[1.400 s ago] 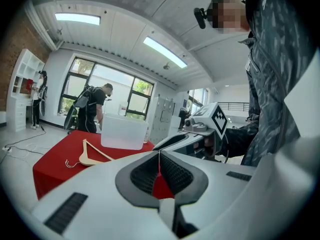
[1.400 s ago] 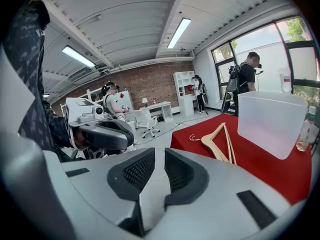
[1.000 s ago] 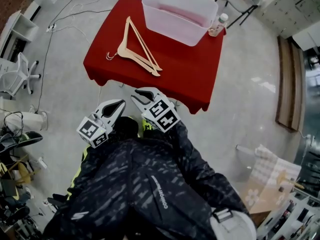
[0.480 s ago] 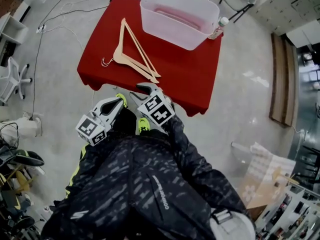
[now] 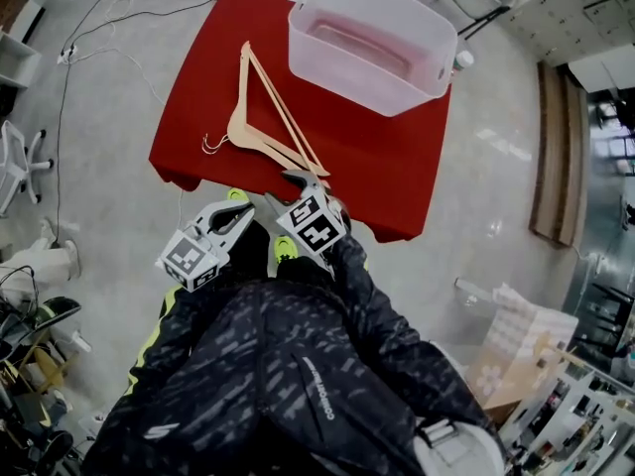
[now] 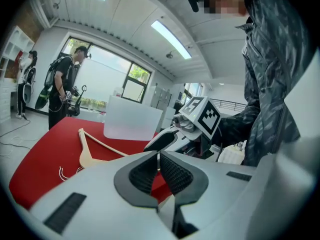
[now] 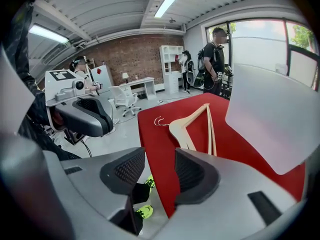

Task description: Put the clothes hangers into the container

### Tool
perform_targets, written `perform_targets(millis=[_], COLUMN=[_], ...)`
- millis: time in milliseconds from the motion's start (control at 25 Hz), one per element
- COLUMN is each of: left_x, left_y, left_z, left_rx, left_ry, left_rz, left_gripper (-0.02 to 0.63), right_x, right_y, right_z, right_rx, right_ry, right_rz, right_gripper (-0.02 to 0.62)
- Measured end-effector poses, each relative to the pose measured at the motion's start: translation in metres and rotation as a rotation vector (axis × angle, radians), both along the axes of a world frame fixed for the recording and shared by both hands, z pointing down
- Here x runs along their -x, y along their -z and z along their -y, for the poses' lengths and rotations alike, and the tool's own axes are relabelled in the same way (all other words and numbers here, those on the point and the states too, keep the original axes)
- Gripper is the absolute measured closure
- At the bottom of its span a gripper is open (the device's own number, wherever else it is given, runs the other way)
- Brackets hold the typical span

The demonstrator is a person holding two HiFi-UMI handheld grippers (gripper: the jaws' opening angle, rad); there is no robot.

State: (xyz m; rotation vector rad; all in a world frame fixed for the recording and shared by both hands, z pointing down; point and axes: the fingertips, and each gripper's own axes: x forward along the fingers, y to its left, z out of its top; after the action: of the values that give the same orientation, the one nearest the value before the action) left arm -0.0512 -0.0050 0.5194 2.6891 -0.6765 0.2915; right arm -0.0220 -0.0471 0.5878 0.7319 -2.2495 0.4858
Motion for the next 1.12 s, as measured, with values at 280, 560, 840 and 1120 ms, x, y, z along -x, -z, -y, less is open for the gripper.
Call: perform_targets(millis=[280,560,840,1120], left_x=[0.001,0.006,0.007,0.017], left_y=[-0.029,-0.049,-0.062,-0.070], left_z=[0.031,0.044,0.042,0.041], left_rx=[0.063,0.102,0.133,0.152], left_ry=[-0.036,-0.045,-0.056,-0.047], left_rz=[-0.012,-0.029,-0.054,-0.058], left_gripper=[0.594,0.594,0.594,0.594], right_x=[-0.007,-0.006,-0.007,-0.005], right_y=[-0.041,-0.074,-0.110,-0.123], right_z=[0.035,0.059,0.072,0.081], right_rx=[0.054,0.079,0.066,-0.021], right_ry=[-0.027,-0.021,-0.005,0.028], right_rz=[-0.065,-0.130,-0.254,-0.375], right_gripper=[0.400,0.387,0.387,0.389])
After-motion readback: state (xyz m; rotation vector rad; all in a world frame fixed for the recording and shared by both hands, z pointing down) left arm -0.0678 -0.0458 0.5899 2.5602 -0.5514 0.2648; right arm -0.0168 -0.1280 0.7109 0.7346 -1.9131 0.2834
